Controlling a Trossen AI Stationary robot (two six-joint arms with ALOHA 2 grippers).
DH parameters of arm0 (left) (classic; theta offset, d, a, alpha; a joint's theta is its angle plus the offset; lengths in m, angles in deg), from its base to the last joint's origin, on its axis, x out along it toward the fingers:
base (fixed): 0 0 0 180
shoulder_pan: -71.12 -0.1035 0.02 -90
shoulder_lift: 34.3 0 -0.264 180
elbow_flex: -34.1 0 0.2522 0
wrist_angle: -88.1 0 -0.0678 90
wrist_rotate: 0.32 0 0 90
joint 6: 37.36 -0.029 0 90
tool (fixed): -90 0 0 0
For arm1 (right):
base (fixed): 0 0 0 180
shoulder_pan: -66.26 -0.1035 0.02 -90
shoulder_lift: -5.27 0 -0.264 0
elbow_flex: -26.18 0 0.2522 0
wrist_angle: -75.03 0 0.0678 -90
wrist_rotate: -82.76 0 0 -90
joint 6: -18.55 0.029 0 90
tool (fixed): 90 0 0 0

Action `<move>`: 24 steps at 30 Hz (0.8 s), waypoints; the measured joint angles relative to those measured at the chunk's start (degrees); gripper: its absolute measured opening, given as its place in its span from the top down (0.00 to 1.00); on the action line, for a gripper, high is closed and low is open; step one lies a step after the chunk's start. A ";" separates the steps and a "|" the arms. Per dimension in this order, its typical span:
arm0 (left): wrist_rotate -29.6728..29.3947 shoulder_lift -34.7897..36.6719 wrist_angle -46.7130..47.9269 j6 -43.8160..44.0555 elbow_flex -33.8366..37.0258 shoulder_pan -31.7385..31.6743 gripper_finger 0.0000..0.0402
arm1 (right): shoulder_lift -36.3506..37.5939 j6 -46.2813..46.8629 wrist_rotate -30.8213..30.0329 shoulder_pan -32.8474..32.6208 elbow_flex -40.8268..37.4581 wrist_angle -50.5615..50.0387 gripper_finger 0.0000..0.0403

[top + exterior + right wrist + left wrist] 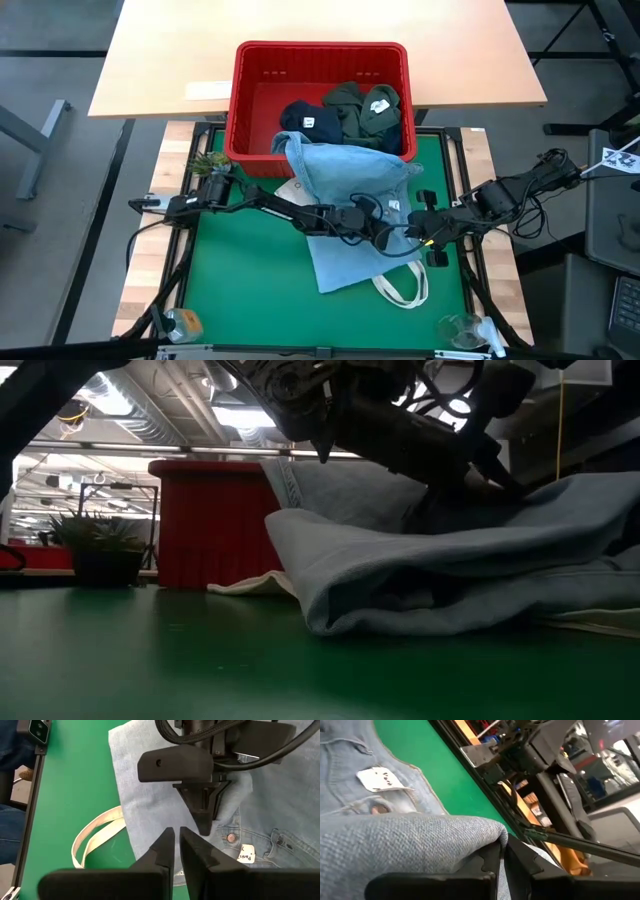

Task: Fold laundry
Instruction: Fold the light blue pants

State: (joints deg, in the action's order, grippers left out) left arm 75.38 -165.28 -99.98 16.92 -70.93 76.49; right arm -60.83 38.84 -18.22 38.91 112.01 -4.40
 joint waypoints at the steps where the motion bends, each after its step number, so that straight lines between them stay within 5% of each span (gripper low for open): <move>1: -0.14 0.00 -0.01 0.00 0.00 -0.01 0.95 | 0.00 0.00 0.00 0.00 0.00 0.00 0.92; 15: 0.40 0.00 -4.67 -9.83 0.00 0.01 0.71 | -0.02 0.00 0.00 0.00 0.00 0.02 0.92; 24: 12.94 0.50 -7.38 -26.95 -5.92 0.01 0.71 | -0.02 2.23 -0.04 -0.02 -0.81 1.31 0.92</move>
State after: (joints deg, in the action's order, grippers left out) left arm 88.32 -164.78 -107.36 -10.03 -76.85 76.51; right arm -60.86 41.07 -18.26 38.89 111.20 -3.08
